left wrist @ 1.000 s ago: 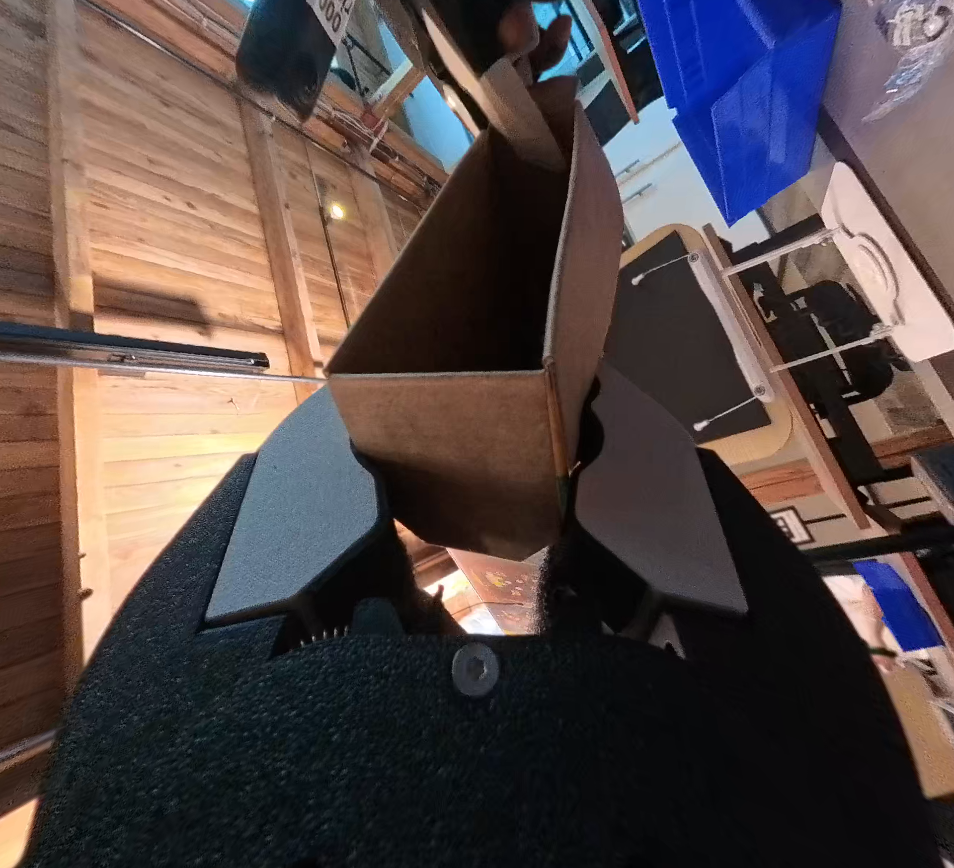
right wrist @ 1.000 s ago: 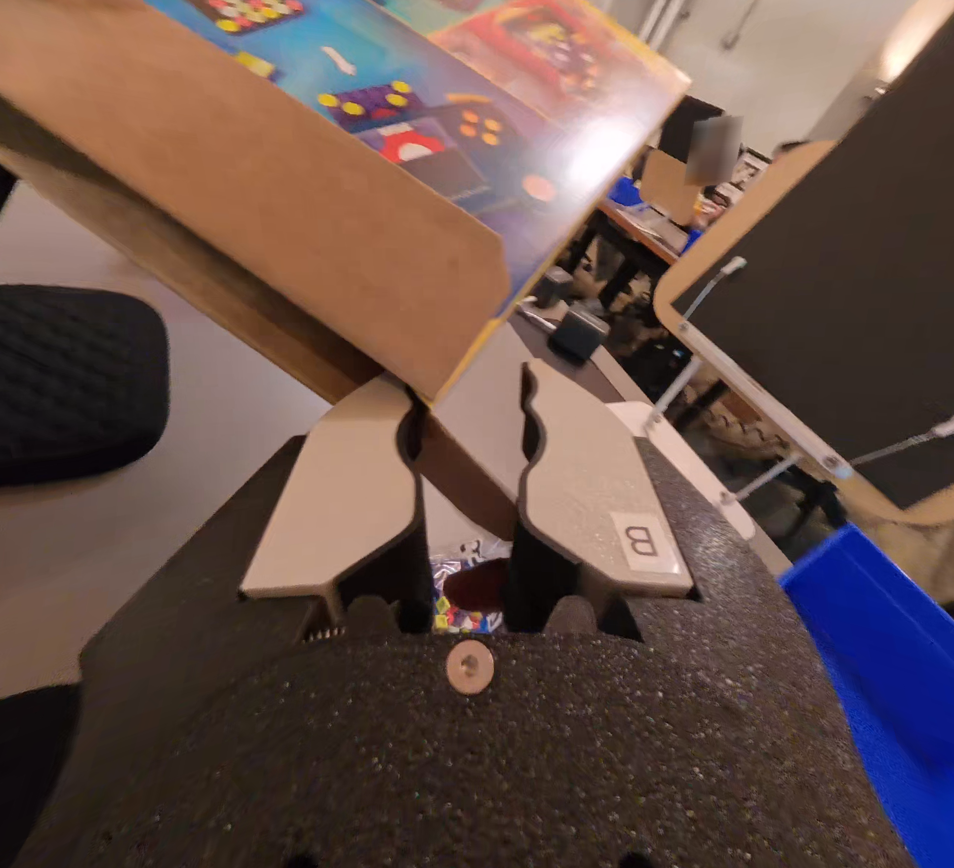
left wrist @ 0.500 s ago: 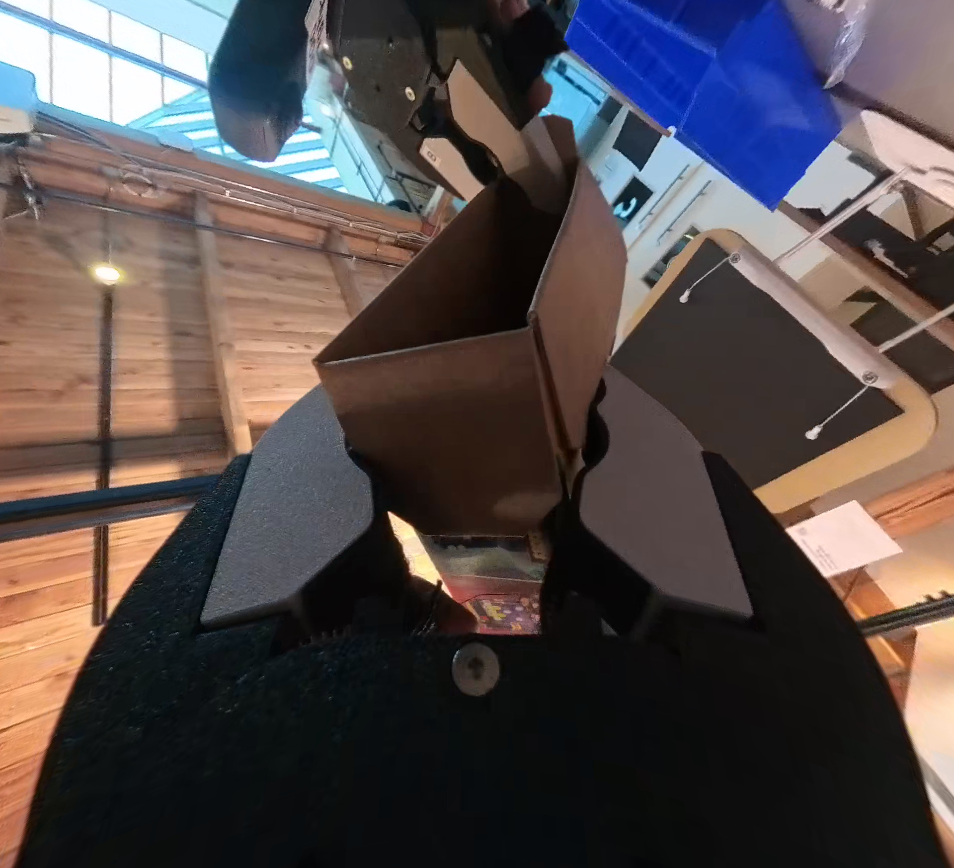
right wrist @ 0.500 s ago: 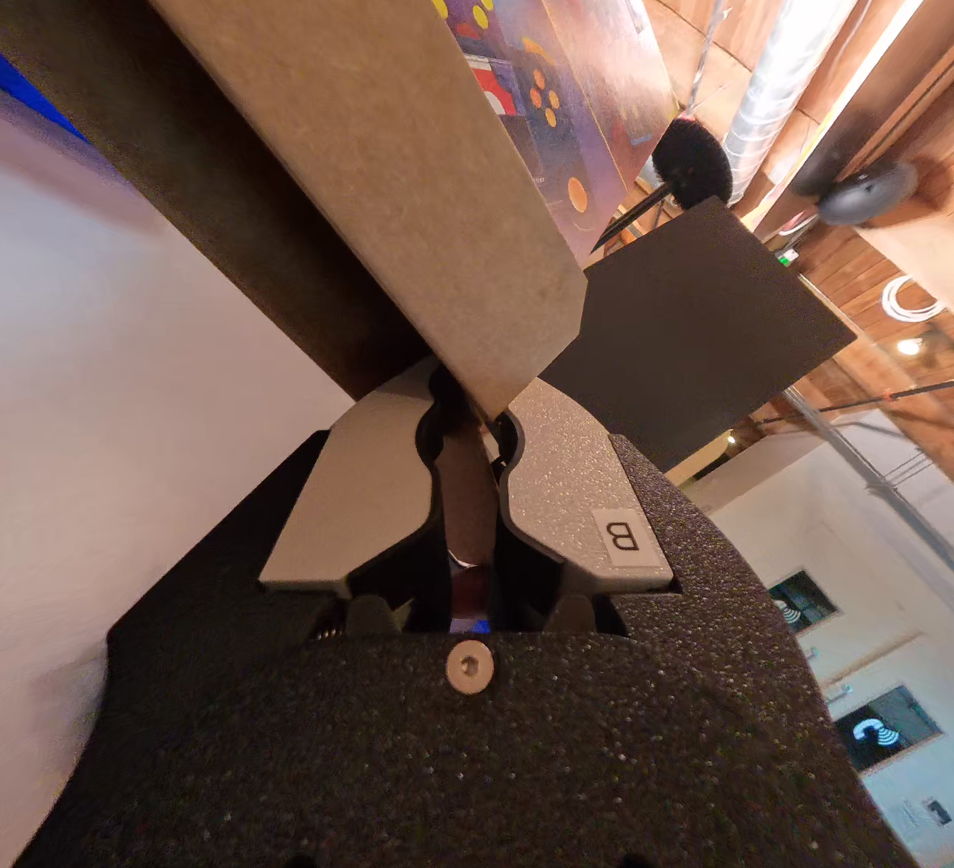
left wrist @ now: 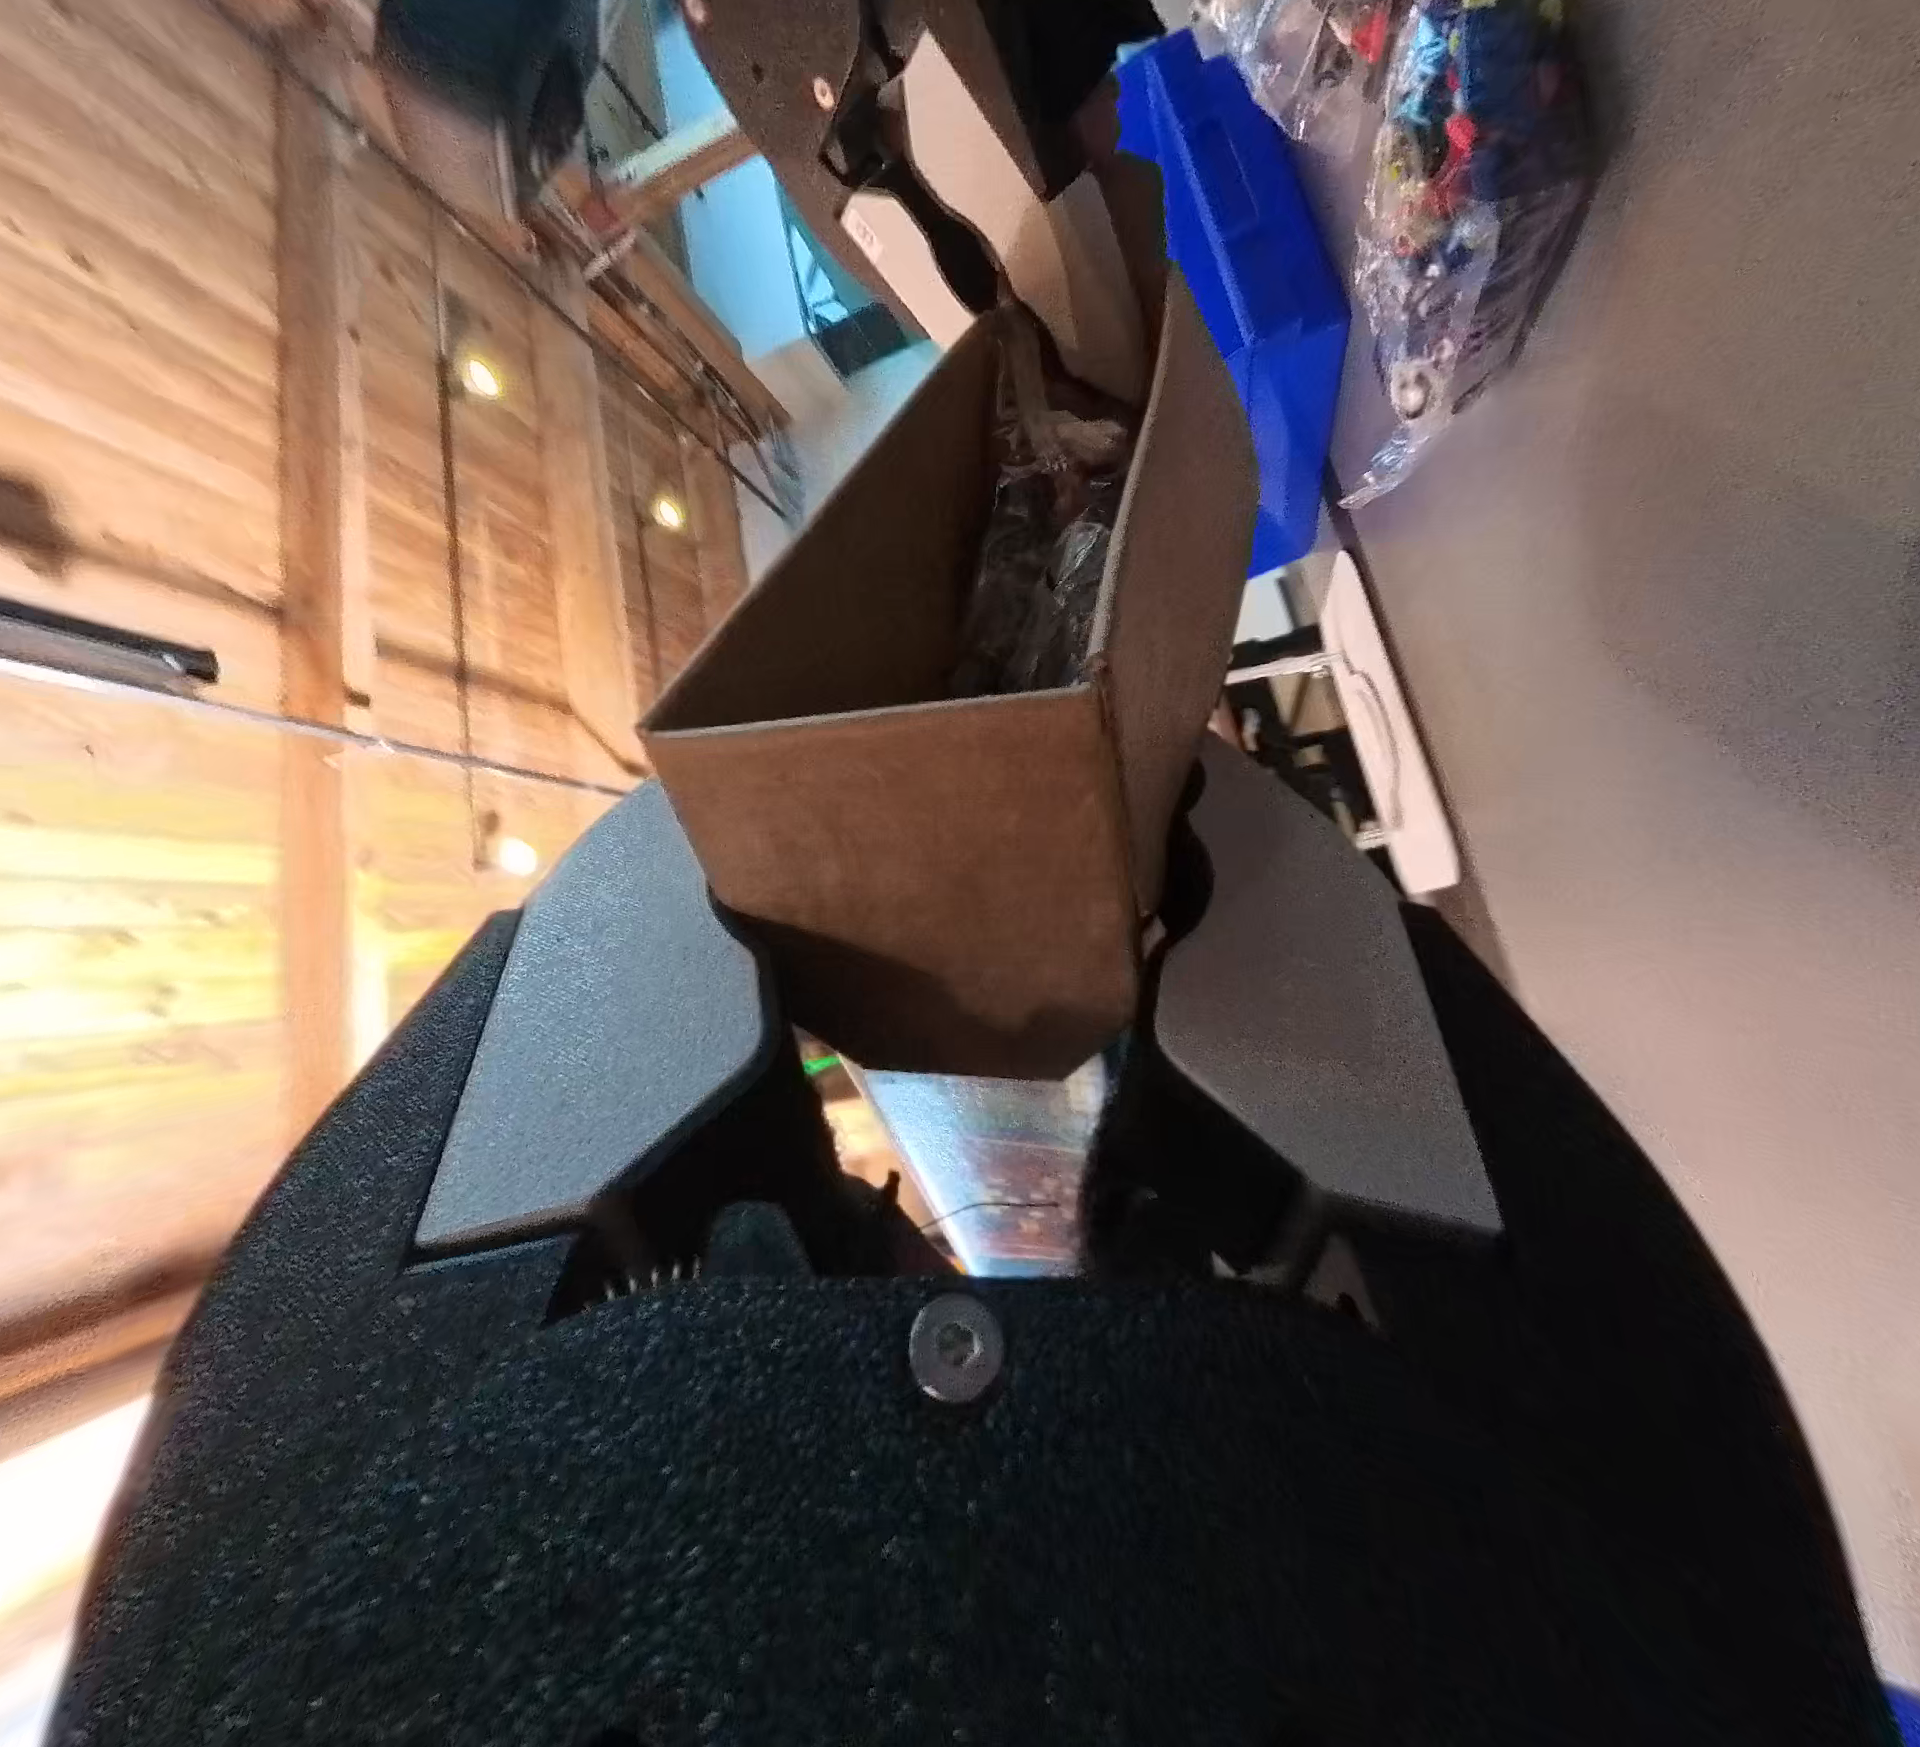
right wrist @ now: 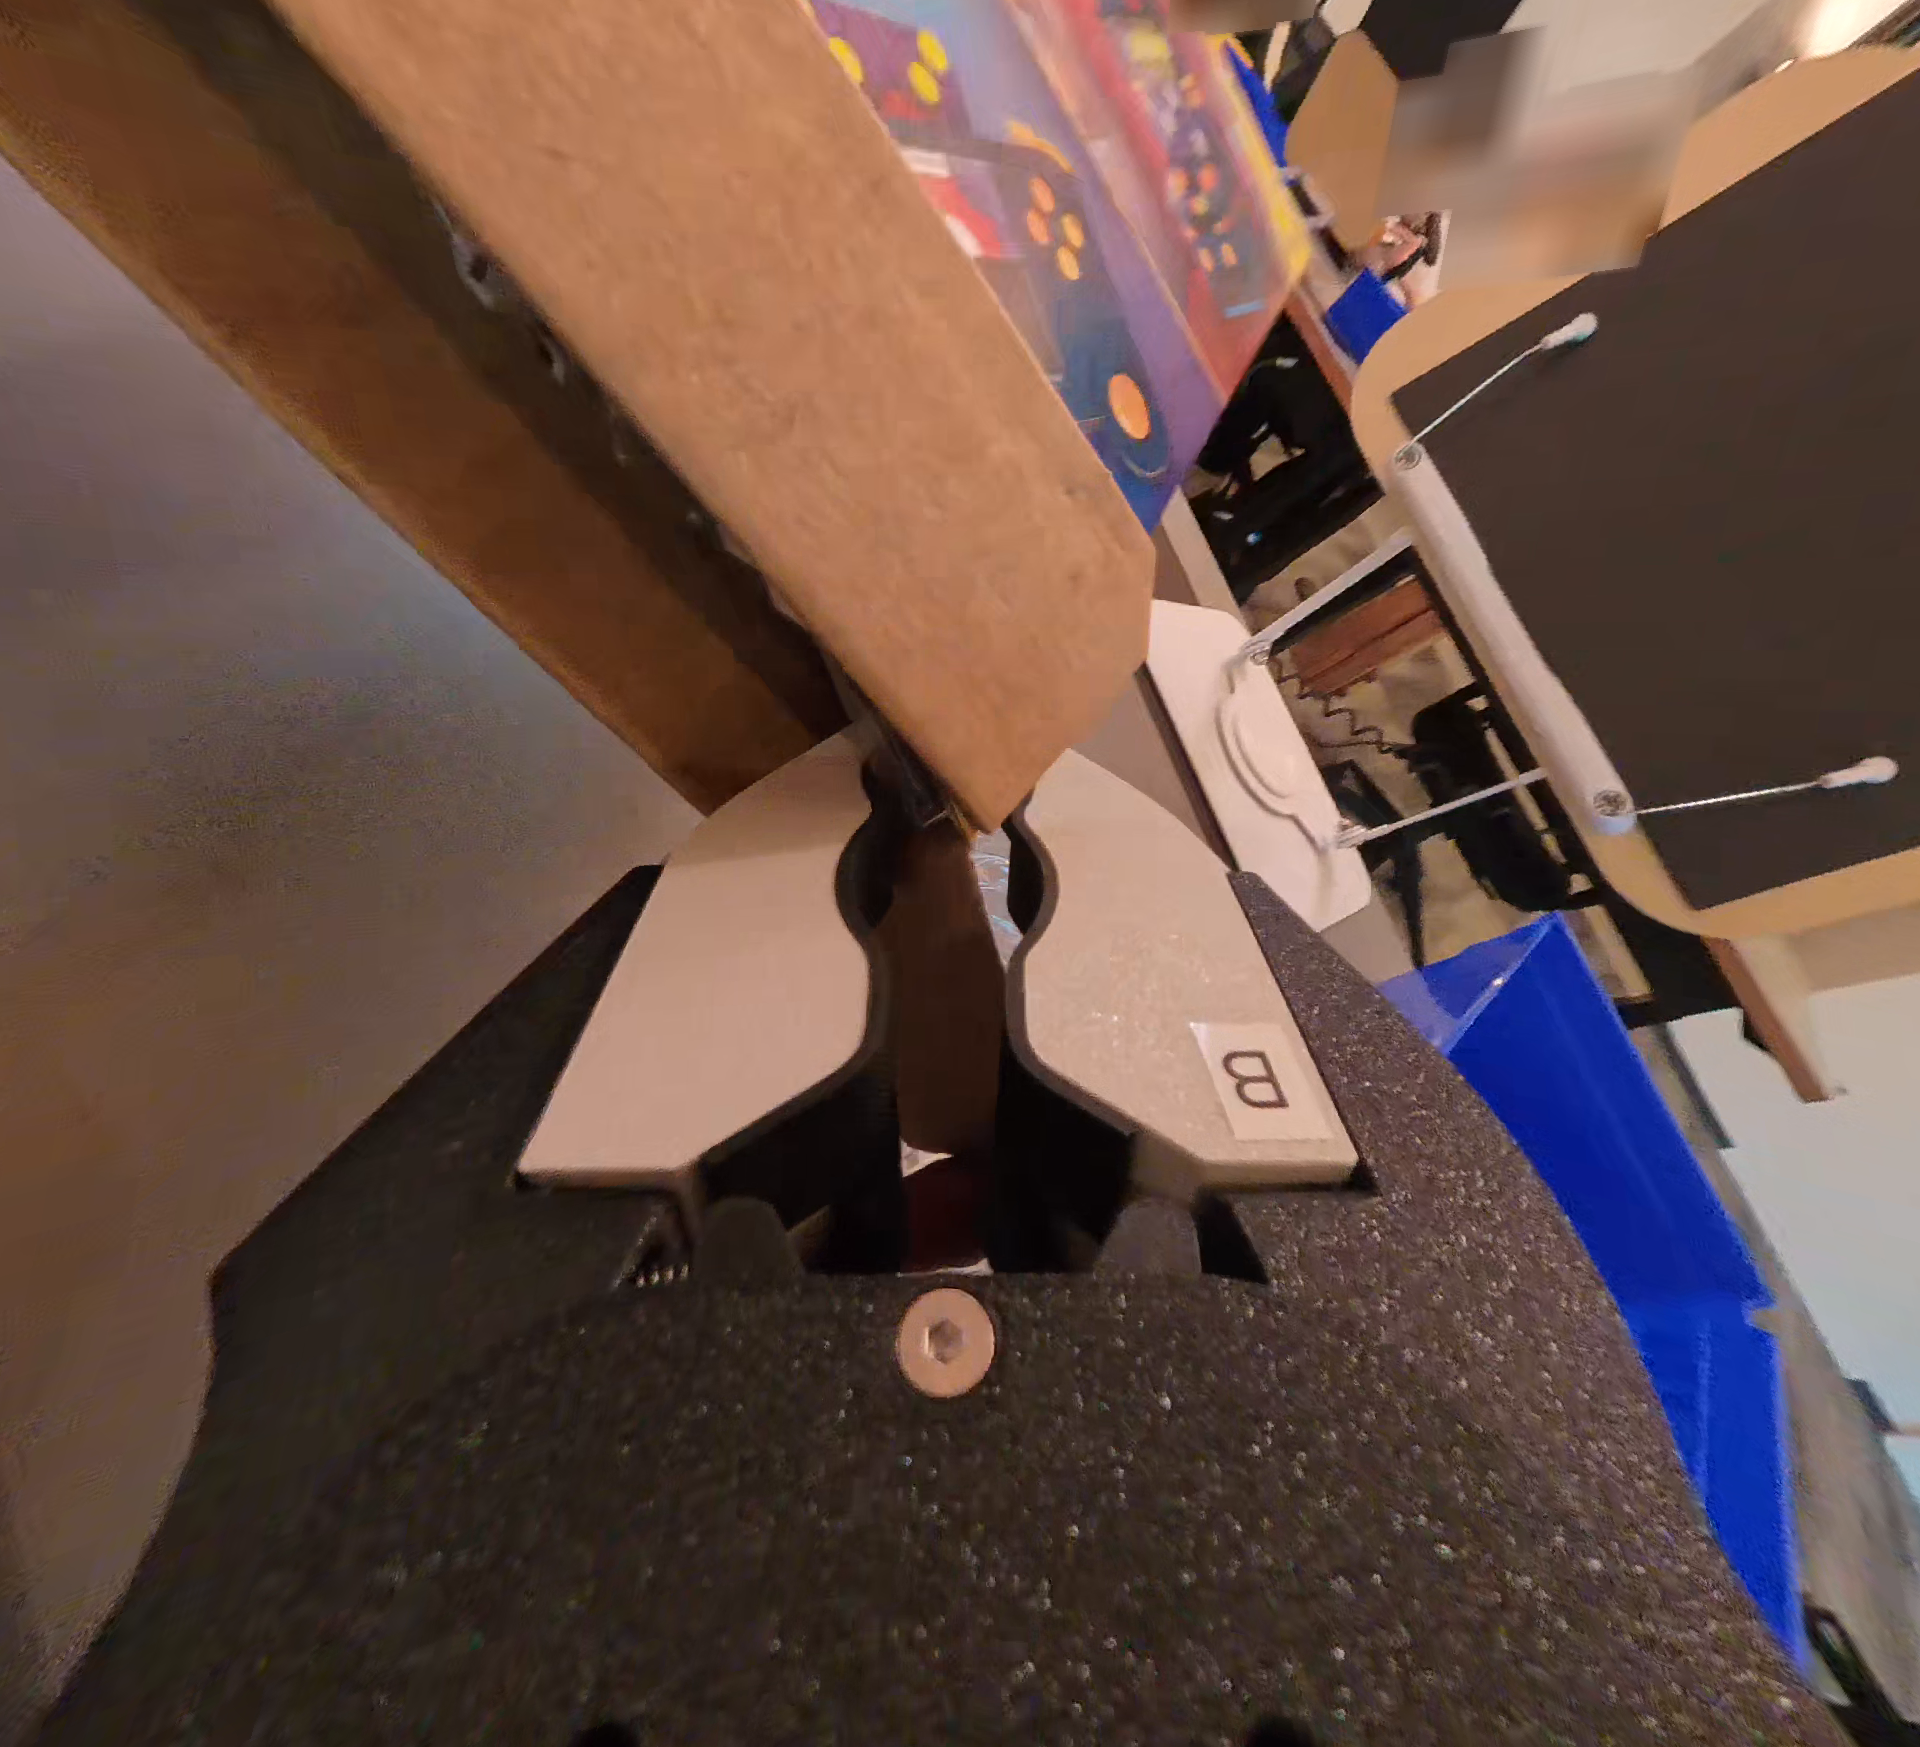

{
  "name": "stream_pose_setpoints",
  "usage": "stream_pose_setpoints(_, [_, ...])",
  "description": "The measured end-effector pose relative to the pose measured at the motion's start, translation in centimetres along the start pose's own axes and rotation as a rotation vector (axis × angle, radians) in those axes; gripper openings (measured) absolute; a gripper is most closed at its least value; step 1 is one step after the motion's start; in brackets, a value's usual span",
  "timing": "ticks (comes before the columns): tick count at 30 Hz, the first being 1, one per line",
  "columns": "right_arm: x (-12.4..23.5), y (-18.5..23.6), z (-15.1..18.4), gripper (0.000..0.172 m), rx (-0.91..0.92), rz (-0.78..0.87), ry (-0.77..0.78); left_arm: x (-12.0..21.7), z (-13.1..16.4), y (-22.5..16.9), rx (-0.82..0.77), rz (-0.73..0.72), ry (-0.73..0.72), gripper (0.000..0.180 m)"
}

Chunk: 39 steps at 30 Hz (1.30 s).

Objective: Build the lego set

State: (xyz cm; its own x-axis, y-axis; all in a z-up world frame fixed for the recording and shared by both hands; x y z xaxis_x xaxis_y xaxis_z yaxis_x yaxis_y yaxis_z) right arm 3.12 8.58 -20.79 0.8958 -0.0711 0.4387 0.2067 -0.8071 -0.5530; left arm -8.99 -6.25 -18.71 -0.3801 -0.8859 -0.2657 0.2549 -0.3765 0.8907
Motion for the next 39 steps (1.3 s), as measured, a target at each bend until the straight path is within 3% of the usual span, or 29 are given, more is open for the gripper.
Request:
stream_pose_setpoints(4, [1.1,-1.3,-1.5,0.035,-0.121,-0.012,-0.051,0.1,1.7,0.6,0.309,0.029,0.099,0.075])
stream_pose_setpoints(10, [4.8,-2.3,-5.8,0.067,-0.373,0.072,-0.306,0.0,3.6,2.3,0.411,-0.049,0.184,0.075])
stream_pose_setpoints(12, [6.2,-1.8,-6.8,0.059,-0.4,0.184,-0.382,0.0,4.0,2.6,0.416,-0.058,0.204,0.075])
stream_pose_setpoints(15, [6.5,0.4,-8.4,0.026,-0.396,0.244,-0.46,0.0,4.3,2.5,0.39,-0.057,0.232,0.075])
stream_pose_setpoints(20, [3.1,2.1,-8.9,0.024,-0.541,0.193,-0.422,0.0,3.6,3.1,0.385,-0.095,0.243,0.075])
stream_pose_setpoints(23, [1.9,1.5,-8.9,0.034,-0.749,0.15,-0.511,-0.1,2.8,3.6,0.325,-0.131,0.26,0.075])
stream_pose_setpoints(27, [1.7,0.7,-8.7,0.029,-0.924,0.143,-0.682,-0.1,2.1,3.8,0.268,-0.177,0.274,0.075])
stream_pose_setpoints(35, [1.1,0.4,-8.5,0.031,-0.959,0.185,-0.659,-0.4,0.4,3.2,0.196,-0.196,0.271,0.075])
stream_pose_setpoints(39, [0.7,0.5,-8.2,0.011,-0.909,0.237,-0.588,-0.6,-0.3,2.8,0.131,-0.196,0.258,0.075])
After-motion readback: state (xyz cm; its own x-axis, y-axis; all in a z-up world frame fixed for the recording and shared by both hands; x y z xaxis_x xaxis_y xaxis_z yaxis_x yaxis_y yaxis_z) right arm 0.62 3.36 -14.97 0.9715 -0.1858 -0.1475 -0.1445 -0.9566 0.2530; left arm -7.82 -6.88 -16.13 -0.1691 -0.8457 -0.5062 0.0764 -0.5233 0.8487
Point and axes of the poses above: each gripper's, where its closed fingertips meet, x back along the fingers, z out of its underside, y = z × x across the jaws, the point moved 6 cm from there along x, back along the fingers, and after that the axes turned 12 degrees about -z, right-handed, at the moved point
